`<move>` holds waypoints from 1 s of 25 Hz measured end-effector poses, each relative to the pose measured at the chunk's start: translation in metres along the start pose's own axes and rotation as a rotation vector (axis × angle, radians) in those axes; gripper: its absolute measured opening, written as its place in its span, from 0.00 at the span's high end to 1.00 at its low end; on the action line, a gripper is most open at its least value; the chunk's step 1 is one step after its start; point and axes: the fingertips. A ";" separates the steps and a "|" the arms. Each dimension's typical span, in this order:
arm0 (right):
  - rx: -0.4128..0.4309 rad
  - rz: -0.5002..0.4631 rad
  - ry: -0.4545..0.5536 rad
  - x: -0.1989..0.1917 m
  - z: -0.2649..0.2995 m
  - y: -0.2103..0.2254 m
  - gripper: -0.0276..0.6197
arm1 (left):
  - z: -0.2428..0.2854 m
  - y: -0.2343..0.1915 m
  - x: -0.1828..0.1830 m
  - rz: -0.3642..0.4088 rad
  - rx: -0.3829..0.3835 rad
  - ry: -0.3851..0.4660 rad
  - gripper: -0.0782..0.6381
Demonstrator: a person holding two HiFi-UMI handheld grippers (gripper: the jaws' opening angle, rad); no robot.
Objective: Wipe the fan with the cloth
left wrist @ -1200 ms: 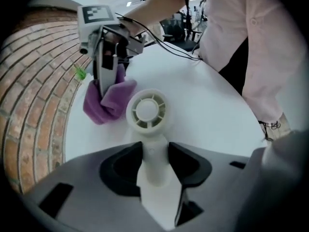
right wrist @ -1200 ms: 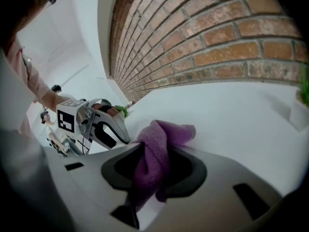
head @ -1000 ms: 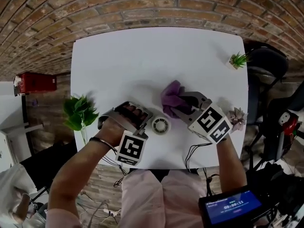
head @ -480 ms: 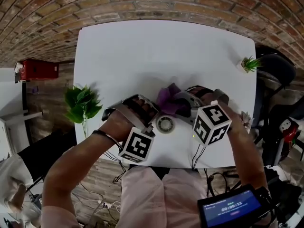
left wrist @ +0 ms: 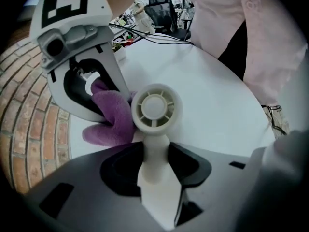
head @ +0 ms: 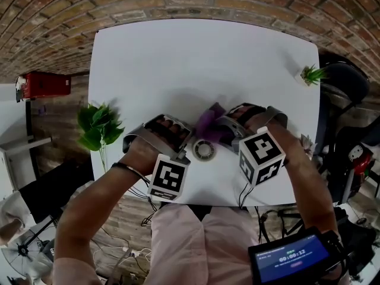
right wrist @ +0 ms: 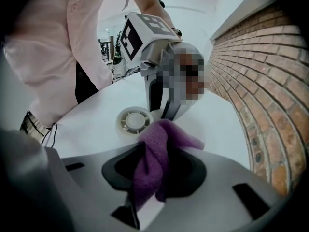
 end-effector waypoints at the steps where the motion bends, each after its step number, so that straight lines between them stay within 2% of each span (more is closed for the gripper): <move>1: 0.000 0.012 -0.002 -0.002 -0.002 -0.002 0.78 | 0.000 0.000 -0.001 -0.014 0.001 0.002 0.65; 11: -0.055 0.248 -0.024 -0.012 -0.019 -0.025 0.78 | 0.000 -0.005 -0.005 -0.178 0.015 0.010 0.64; 18: -0.087 0.388 -0.025 -0.006 -0.025 -0.049 0.78 | -0.001 -0.006 -0.011 -0.336 0.021 0.004 0.64; 21: -0.082 0.427 0.003 0.007 -0.022 -0.061 0.78 | -0.001 -0.007 -0.013 -0.453 0.016 0.014 0.64; 25: -0.087 0.508 0.063 0.026 -0.019 -0.075 0.78 | -0.001 -0.016 -0.022 -0.705 0.016 0.058 0.64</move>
Point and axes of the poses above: the fingertips, and each gripper's own axes: z forward along the fingers, y to its right, x out of its top, and after that the axes turned 10 degrees about -x, right-handed
